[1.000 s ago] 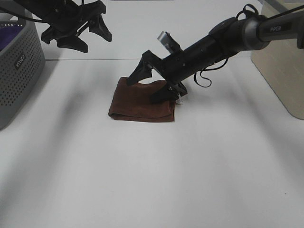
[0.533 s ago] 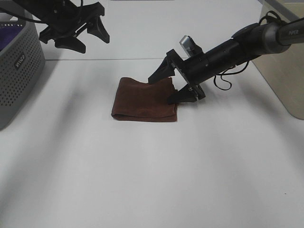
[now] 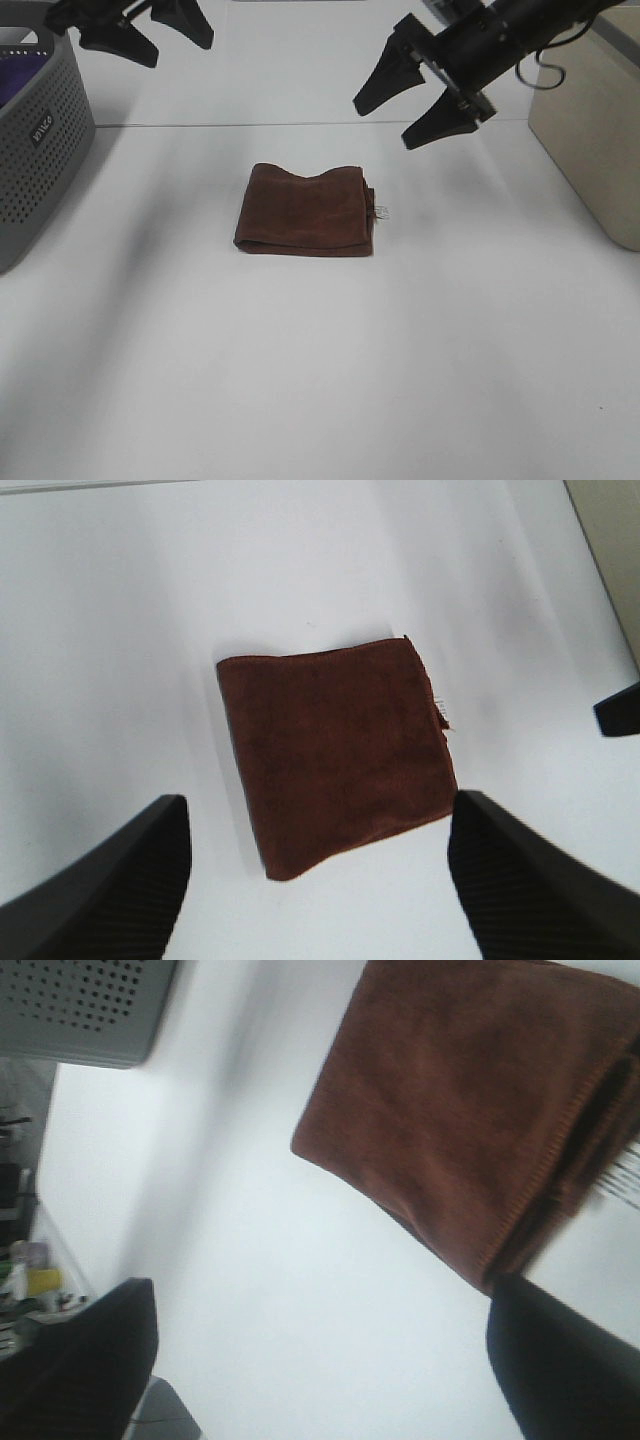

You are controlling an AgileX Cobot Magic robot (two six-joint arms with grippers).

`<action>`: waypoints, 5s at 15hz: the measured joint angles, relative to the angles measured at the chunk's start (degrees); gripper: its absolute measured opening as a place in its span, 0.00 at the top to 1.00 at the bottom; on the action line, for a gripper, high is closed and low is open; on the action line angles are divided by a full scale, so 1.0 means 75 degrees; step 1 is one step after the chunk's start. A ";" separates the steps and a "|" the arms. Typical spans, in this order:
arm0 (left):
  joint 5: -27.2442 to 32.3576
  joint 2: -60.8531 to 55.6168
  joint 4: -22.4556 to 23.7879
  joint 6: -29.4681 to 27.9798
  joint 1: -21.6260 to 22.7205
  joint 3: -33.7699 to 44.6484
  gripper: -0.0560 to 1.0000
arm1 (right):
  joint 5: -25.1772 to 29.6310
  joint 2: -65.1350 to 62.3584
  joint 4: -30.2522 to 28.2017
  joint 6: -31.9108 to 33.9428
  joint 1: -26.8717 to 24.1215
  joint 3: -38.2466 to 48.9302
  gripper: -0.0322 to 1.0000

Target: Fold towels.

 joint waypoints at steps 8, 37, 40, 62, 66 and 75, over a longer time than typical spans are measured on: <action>0.1948 -0.2643 0.2972 -0.1047 0.0000 0.0122 0.31 | 0.0038 -0.3629 -0.2697 0.1856 0.0000 0.1222 0.14; 0.0756 -1.2712 0.3575 -0.0817 0.0000 1.0145 0.31 | -0.1024 -1.4798 -0.4843 0.2384 0.0000 0.9924 0.14; 0.0756 -1.2712 0.3575 -0.0817 0.0000 1.0145 0.31 | -0.1024 -1.4798 -0.4843 0.2384 0.0000 0.9924 0.14; 0.0756 -1.5172 0.3575 -0.0810 0.1398 1.0145 0.31 | -0.1047 -1.6432 -0.4698 0.2384 -0.0787 0.9962 0.14; 0.0756 -1.5172 0.3575 -0.0810 0.1398 1.0145 0.31 | -0.1047 -1.6432 -0.4698 0.2384 -0.0787 0.9962 0.14; 0.0756 -1.5172 0.3575 -0.0810 0.1398 1.0145 0.31 | -0.1047 -1.6432 -0.4698 0.2384 -0.0787 0.9962 0.14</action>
